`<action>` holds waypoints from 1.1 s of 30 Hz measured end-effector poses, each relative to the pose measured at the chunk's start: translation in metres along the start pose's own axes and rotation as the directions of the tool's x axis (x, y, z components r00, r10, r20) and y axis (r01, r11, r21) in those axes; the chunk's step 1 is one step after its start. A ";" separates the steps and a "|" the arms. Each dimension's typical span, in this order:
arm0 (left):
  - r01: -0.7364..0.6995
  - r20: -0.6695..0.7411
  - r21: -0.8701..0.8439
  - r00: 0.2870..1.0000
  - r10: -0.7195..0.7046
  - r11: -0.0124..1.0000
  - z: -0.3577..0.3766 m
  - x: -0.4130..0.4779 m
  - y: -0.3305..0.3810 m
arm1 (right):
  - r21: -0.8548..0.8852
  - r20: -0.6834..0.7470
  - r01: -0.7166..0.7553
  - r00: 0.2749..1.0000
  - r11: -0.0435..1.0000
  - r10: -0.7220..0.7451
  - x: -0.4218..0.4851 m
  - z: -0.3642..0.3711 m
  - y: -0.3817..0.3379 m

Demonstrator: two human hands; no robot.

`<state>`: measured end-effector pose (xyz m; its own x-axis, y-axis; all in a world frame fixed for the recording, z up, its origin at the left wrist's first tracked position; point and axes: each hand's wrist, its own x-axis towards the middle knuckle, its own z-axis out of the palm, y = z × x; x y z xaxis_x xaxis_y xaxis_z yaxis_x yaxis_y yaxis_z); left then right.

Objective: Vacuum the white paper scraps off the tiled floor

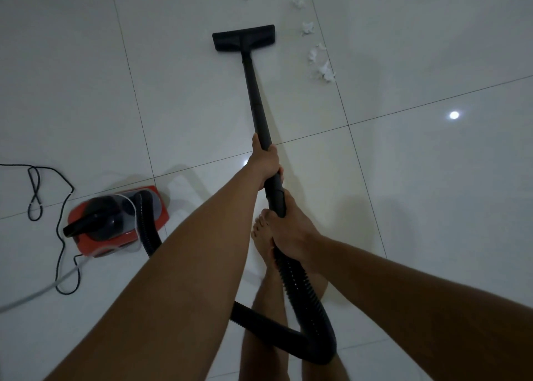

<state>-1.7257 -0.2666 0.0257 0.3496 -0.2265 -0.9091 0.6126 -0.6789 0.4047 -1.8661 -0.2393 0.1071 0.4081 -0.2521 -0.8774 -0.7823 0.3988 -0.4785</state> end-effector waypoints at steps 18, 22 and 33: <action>-0.016 0.032 0.013 0.999 0.016 1.000 0.006 0.000 0.004 | 0.020 -0.029 -0.004 1.000 1.000 0.004 0.003 -0.003 0.000; -0.017 0.033 0.013 0.999 0.017 1.000 0.000 0.015 0.025 | -0.014 -0.033 0.029 0.999 0.999 -0.030 0.021 -0.003 -0.018; -0.046 0.033 0.071 0.999 0.043 0.996 -0.014 0.063 0.083 | -0.022 -0.059 0.047 0.997 0.999 -0.048 0.067 -0.006 -0.073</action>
<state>-1.6430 -0.3279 0.0031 0.3522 -0.2786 -0.8935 0.5444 -0.7155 0.4377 -1.7847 -0.2908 0.0830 0.4170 -0.3225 -0.8498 -0.7725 0.3668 -0.5183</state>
